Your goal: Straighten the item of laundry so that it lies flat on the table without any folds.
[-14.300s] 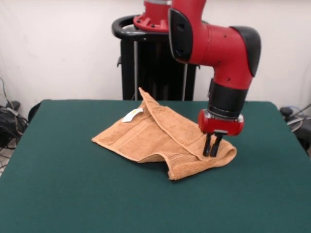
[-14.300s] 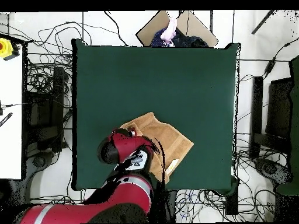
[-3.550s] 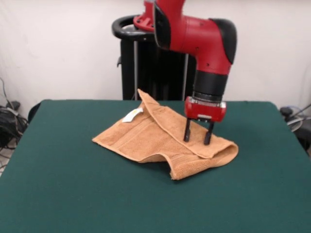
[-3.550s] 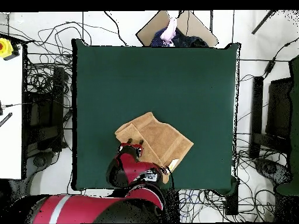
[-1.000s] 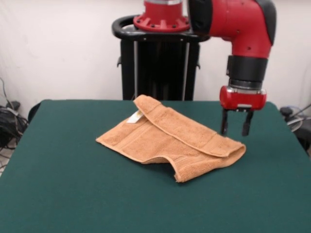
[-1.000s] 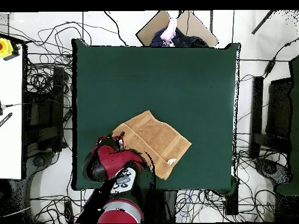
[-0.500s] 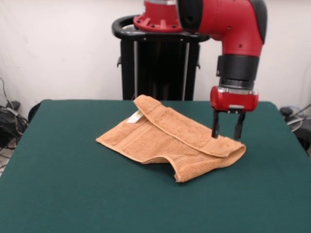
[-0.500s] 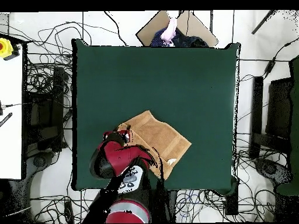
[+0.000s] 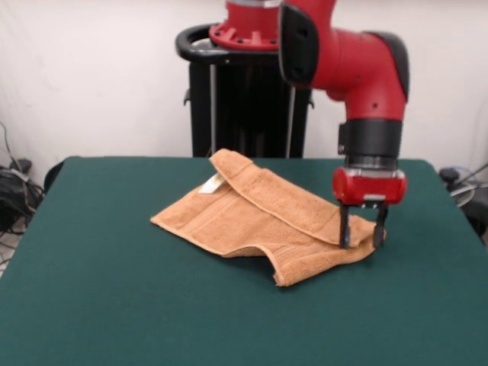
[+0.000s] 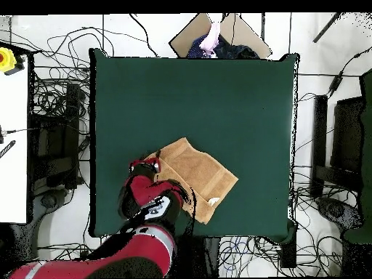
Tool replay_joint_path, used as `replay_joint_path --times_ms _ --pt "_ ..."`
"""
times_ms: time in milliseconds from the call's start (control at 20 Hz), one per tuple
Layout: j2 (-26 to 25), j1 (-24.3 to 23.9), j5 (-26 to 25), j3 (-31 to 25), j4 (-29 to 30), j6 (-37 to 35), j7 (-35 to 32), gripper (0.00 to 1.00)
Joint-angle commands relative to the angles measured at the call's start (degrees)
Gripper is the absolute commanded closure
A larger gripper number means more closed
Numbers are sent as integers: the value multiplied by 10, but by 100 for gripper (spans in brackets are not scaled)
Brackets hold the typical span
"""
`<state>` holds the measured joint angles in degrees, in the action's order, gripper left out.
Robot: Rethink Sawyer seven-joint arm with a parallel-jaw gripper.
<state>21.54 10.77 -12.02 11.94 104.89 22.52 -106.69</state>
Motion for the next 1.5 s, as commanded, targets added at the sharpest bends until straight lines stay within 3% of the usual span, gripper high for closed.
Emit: replay_joint_path --times_ms 50,250,400,600,1050,1500 --pt "-65 21 28 -11 -53 -86 -41 0" --pt "-27 51 24 35 -42 -165 -17 0" --pt "47 -4 -16 -12 -22 -270 16 0" --pt "63 -31 -18 -54 -13 -319 6 0" --pt "27 -6 -24 -38 -19 -264 -56 0" --pt "-32 -19 0 -78 -31 -189 -82 0"
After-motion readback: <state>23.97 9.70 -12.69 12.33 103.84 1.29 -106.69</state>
